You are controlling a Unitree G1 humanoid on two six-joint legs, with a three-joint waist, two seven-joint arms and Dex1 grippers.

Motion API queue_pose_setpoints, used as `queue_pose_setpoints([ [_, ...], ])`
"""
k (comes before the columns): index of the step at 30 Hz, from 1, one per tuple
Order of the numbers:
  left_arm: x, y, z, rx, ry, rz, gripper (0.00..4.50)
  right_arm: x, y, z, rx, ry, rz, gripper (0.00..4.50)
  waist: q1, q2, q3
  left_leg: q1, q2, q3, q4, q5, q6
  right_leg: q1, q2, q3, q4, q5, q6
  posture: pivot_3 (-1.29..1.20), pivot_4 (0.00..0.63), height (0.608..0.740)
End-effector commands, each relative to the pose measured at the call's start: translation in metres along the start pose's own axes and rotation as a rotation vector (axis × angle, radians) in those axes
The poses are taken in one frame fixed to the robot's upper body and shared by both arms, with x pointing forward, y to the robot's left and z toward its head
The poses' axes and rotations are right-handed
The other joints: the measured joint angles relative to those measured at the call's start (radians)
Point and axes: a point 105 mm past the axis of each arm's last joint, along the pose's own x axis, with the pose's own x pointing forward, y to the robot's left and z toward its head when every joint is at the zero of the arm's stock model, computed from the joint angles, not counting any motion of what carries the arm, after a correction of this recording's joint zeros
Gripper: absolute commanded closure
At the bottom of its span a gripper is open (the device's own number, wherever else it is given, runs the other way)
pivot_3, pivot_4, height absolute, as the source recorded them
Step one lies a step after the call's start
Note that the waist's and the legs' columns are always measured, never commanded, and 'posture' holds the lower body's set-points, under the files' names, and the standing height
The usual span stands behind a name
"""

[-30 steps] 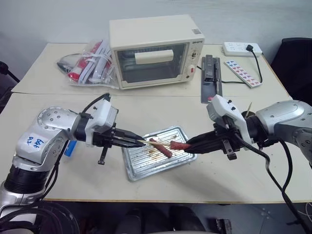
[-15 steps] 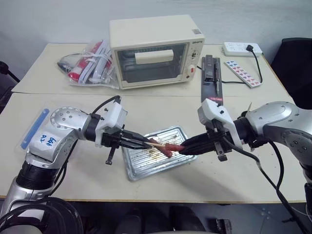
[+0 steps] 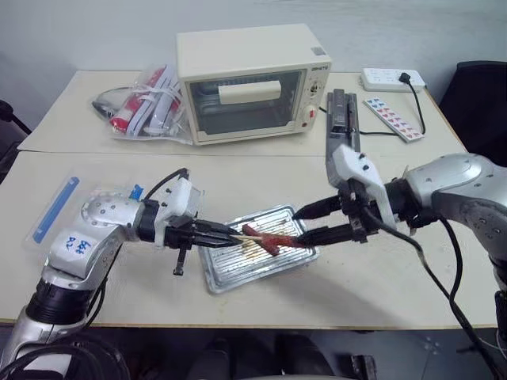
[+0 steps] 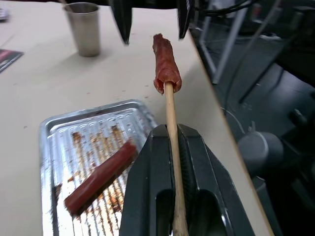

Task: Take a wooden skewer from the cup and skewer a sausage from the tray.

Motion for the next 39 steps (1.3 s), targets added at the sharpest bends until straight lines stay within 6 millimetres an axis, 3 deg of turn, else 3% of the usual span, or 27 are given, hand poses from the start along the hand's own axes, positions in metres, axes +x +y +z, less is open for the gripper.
queue_pose_setpoints([
  [1, -0.01, 0.008, 0.012, 0.055, -0.062, 0.217, 4.5, -0.018, 0.007, 0.028, -0.078, -0.105, 0.026, 2.13, 0.001, 0.0, 0.0, 0.0, 0.0, 0.0, 0.0, 0.0, 0.0, 0.0, 0.0, 0.0, 0.0, 0.0, 0.0, 0.0, 0.15, 0.74],
  [4, -0.03, 0.018, 0.022, 0.036, -0.162, 0.523, 4.5, -0.026, 0.006, 0.04, -0.088, -0.154, 0.028, 2.13, 0.001, 0.0, 0.0, 0.0, 0.0, 0.0, 0.001, 0.0, 0.001, 0.0, 0.0, 0.0, 0.0, 0.0, 0.0, 0.0, 0.15, 0.74],
  [11, -0.066, -0.013, 0.008, -0.016, -0.135, 0.895, 4.5, -0.03, -0.006, 0.042, -0.106, -0.17, 0.02, 2.13, 0.003, -0.001, 0.0, 0.0, 0.0, 0.002, 0.001, -0.001, 0.001, 0.0, 0.0, 0.001, 0.0, 0.0, 0.0, 0.0, 0.15, 0.74],
  [15, -0.097, -0.027, -0.002, -0.041, -0.077, 1.094, 4.5, -0.027, -0.012, 0.041, -0.111, -0.186, 0.044, 2.13, 0.005, -0.001, 0.0, 0.0, 0.0, 0.001, 0.002, -0.001, 0.001, 0.001, 0.0, 0.001, 0.0, 0.0, 0.0, 0.0, 0.15, 0.74],
  [19, -0.148, -0.045, -0.016, -0.089, -0.028, 1.318, 4.5, -0.018, -0.015, 0.046, -0.098, -0.226, 0.066, 2.13, 0.006, -0.001, 0.0, 0.0, 0.0, 0.001, 0.001, -0.002, 0.001, 0.001, 0.0, 0.0, -0.001, 0.0, 0.0, 0.0, 0.15, 0.74],
  [21, -0.162, -0.05, -0.021, -0.109, -0.014, 1.361, 4.5, -0.015, -0.015, 0.047, -0.086, -0.238, 0.071, 2.13, 0.004, -0.001, 0.0, 0.0, 0.0, 0.001, 0.001, -0.003, 0.002, 0.001, 0.0, 0.0, -0.001, 0.0, 0.0, 0.0, 0.15, 0.74],
  [24, -0.183, -0.053, -0.034, -0.127, 0.048, 1.401, 4.5, -0.008, -0.025, 0.048, -0.043, -0.263, 0.036, 1.66, 0.004, -0.001, 0.0, 0.001, 0.0, 0.001, 0.001, -0.003, 0.002, 0.001, 0.0, 0.0, -0.001, 0.0, 0.0, 0.0, 0.15, 0.74],
  [28, -0.196, -0.052, -0.048, -0.147, 0.089, 1.417, 4.5, -0.003, -0.031, 0.048, -0.041, -0.271, -0.012, 0.54, 0.007, -0.001, 0.0, 0.001, 0.0, 0.001, 0.001, -0.003, 0.002, 0.002, -0.001, 0.0, -0.002, 0.0, -0.001, 0.0, 0.15, 0.74],
  [33, -0.207, -0.043, -0.06, -0.152, 0.101, 1.429, 4.5, -0.001, -0.028, 0.045, -0.045, -0.263, -0.016, 0.54, 0.002, -0.001, 0.0, 0.001, 0.0, 0.001, 0.0, -0.004, 0.002, 0.002, -0.001, 0.0, -0.005, 0.0, -0.001, 0.0, 0.15, 0.74],
  [38, -0.218, -0.02, -0.066, -0.145, 0.092, 1.444, 4.5, 0.0, -0.027, 0.044, -0.039, -0.266, -0.025, 0.54, 0.001, -0.001, 0.0, 0.001, 0.0, 0.001, 0.0, -0.004, 0.002, 0.002, -0.001, -0.001, -0.005, 0.0, -0.001, 0.0, 0.15, 0.74],
  [39, -0.218, -0.018, -0.067, -0.149, 0.092, 1.438, 4.23, 0.0, -0.027, 0.043, -0.037, -0.266, -0.029, 0.49, 0.0, -0.001, 0.0, 0.001, 0.0, 0.001, 0.0, -0.004, 0.002, 0.002, -0.001, -0.001, -0.005, 0.0, -0.001, 0.0, 0.15, 0.74],
])
